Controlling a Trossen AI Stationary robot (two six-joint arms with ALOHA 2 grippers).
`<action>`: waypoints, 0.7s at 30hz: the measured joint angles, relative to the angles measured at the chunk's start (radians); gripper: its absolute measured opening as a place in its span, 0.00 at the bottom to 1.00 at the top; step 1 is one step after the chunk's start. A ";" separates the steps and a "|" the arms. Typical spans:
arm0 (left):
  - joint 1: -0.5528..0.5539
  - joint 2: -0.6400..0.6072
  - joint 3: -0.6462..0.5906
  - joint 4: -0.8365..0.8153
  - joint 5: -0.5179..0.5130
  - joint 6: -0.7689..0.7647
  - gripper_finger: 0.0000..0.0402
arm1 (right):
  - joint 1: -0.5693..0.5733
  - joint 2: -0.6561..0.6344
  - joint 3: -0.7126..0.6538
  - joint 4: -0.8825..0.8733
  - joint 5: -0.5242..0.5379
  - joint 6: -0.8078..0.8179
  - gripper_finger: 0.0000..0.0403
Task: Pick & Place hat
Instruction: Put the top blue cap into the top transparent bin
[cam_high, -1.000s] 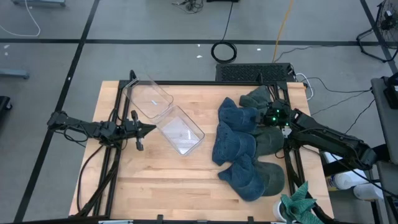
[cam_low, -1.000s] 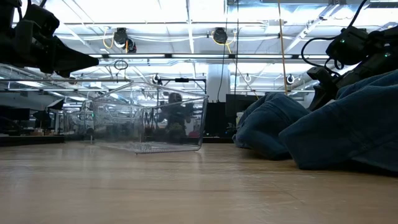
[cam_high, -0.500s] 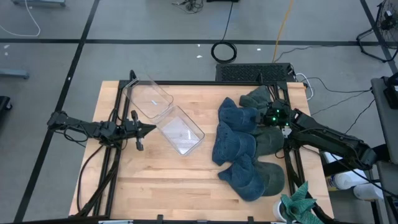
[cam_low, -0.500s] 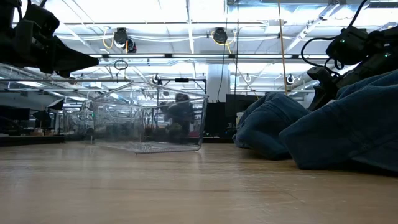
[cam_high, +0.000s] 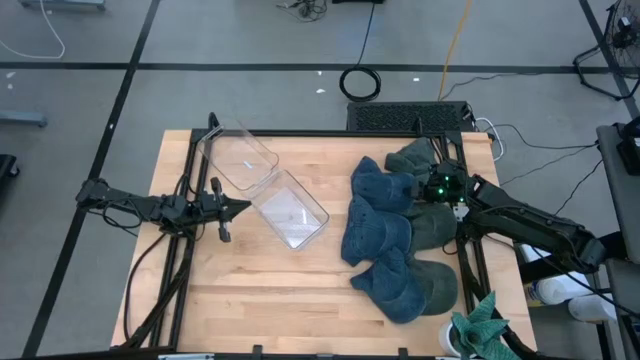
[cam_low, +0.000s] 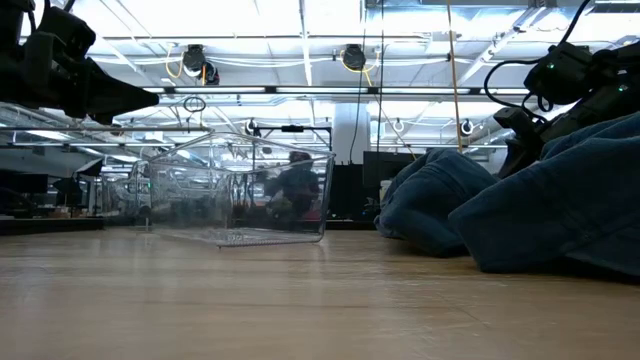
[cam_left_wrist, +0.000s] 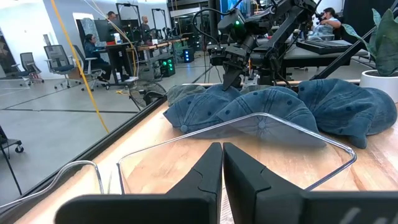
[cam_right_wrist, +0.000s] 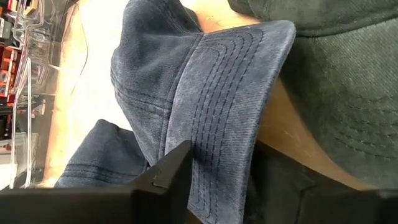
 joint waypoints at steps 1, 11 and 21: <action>0.000 0.000 0.000 0.000 0.000 0.000 0.05 | 0.000 0.000 0.000 0.000 0.000 -0.001 0.33; 0.000 0.000 0.000 0.000 0.000 0.000 0.05 | 0.000 0.000 0.000 0.000 0.000 -0.015 0.24; 0.000 0.000 0.000 0.000 0.000 0.000 0.05 | 0.000 0.000 0.000 0.001 -0.002 -0.018 0.18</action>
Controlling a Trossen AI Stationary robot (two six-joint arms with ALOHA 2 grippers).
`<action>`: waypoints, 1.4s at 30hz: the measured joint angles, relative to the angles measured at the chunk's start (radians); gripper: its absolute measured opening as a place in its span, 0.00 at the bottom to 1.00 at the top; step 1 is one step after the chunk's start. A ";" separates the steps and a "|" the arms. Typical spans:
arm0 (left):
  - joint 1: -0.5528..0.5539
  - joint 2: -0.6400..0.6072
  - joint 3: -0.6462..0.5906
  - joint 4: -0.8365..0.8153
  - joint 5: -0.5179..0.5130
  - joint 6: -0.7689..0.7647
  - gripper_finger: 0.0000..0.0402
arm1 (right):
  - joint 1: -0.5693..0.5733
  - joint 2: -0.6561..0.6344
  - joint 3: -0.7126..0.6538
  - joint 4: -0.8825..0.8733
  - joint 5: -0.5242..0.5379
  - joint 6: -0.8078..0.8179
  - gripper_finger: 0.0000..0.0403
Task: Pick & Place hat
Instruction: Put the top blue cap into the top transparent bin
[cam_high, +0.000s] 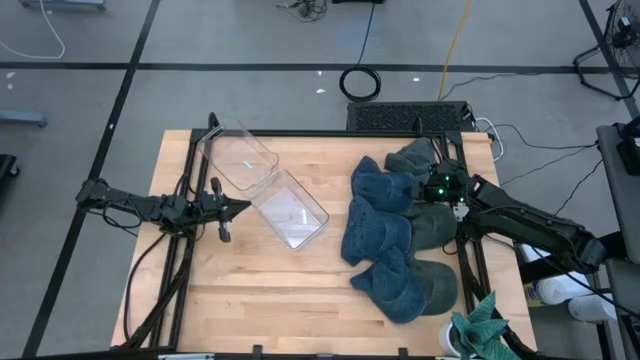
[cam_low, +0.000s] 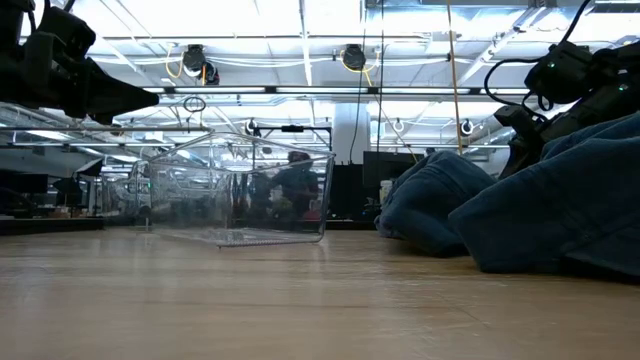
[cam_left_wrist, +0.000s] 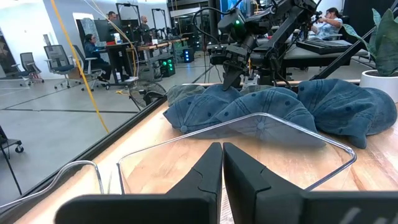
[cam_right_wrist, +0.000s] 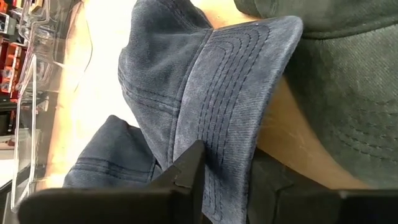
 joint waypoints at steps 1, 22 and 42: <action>0.000 0.000 0.000 0.000 0.000 0.000 0.05 | 0.000 0.000 0.000 0.000 0.000 0.000 0.18; 0.000 0.000 0.000 0.000 0.000 0.000 0.05 | 0.000 0.000 0.002 0.004 -0.006 -0.027 0.03; 0.000 0.000 0.000 0.000 0.000 0.000 0.05 | 0.001 0.001 -0.001 0.282 -0.001 -0.023 0.00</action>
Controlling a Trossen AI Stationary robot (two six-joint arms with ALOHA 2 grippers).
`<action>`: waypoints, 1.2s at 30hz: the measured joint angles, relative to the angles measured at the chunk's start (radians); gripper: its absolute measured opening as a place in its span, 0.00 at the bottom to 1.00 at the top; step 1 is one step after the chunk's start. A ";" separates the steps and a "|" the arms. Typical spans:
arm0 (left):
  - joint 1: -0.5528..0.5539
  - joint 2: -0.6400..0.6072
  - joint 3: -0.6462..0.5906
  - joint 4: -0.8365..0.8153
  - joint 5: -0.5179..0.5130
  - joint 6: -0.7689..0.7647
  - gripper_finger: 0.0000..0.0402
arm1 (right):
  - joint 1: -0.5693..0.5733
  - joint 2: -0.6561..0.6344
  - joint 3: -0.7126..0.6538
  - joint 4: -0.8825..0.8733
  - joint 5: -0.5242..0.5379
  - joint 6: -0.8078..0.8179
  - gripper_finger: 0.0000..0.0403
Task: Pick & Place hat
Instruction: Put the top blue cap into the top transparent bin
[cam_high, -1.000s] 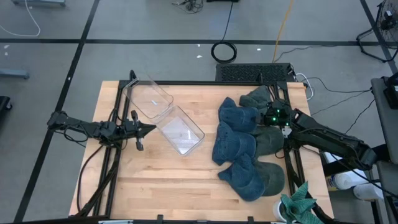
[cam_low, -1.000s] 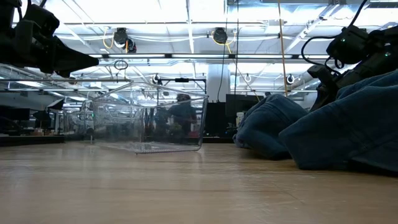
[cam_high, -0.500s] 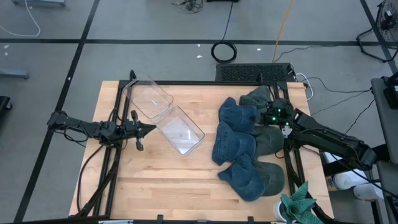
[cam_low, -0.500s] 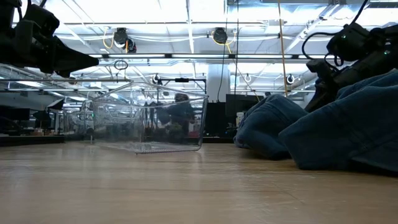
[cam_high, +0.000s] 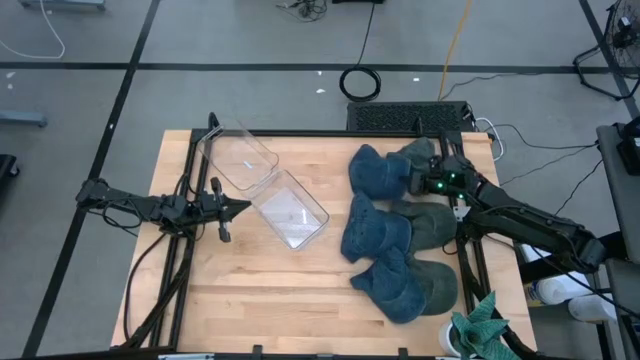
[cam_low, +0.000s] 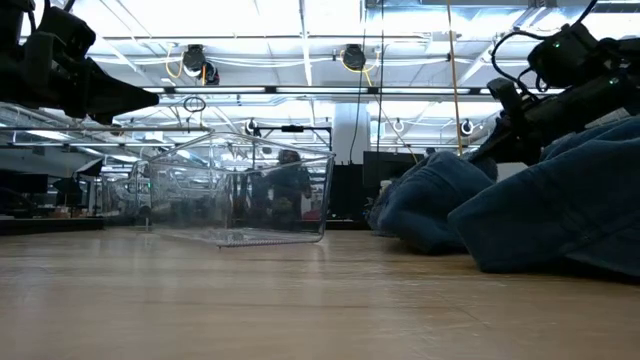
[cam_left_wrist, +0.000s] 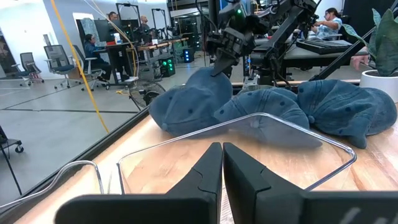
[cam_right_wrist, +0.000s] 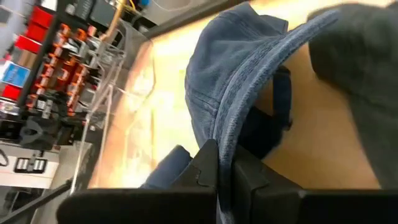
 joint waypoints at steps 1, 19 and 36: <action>0.000 0.000 0.000 0.000 0.000 0.000 0.05 | 0.000 0.000 0.000 0.011 0.000 0.000 0.00; 0.000 0.000 0.000 0.000 0.000 0.000 0.05 | 0.002 -0.001 0.000 0.160 -0.001 0.008 0.00; 0.000 0.000 0.000 0.000 0.000 0.000 0.05 | 0.003 0.000 0.000 0.286 -0.003 0.039 0.00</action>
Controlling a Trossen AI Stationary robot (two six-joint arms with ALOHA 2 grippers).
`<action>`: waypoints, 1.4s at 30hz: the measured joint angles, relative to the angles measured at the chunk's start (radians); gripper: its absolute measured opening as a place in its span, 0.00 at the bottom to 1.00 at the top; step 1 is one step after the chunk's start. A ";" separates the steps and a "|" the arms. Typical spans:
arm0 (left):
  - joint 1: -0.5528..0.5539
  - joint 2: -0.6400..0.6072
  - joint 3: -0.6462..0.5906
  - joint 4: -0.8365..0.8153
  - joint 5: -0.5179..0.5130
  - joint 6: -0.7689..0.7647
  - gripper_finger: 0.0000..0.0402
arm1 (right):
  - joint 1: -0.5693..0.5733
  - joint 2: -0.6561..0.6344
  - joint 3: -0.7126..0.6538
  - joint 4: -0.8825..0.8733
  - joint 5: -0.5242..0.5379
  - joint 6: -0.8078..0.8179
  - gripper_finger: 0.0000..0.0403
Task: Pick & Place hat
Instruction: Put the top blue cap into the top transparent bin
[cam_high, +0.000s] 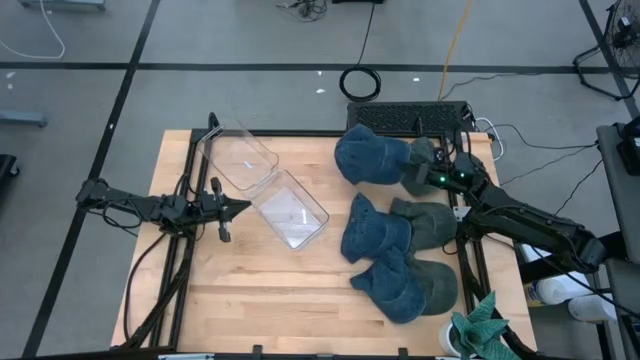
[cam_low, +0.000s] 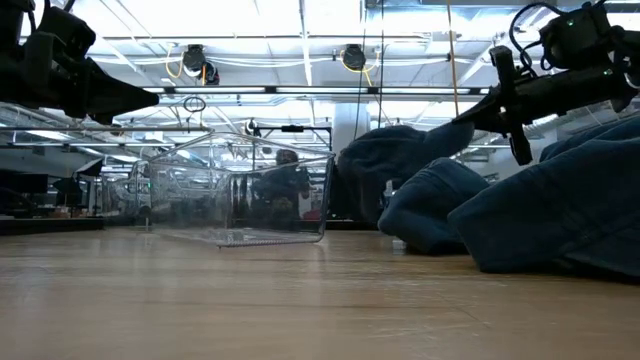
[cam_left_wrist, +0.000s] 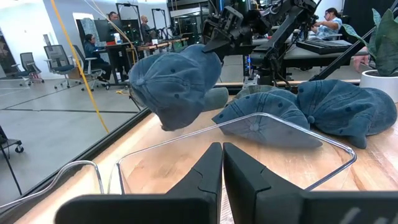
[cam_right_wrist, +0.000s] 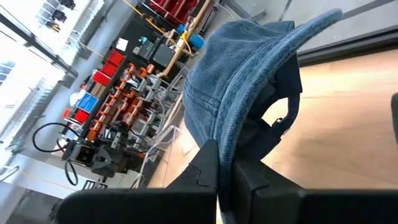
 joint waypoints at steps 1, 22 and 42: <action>0.000 0.000 0.000 0.000 0.000 0.000 0.05 | 0.000 0.000 0.000 0.010 -0.001 0.002 0.00; 0.000 0.000 0.000 0.000 0.000 0.000 0.05 | 0.161 0.061 0.000 0.299 0.062 -0.102 0.00; 0.000 0.000 0.000 0.000 0.000 0.000 0.05 | 0.394 0.153 0.000 0.557 0.054 -0.343 0.00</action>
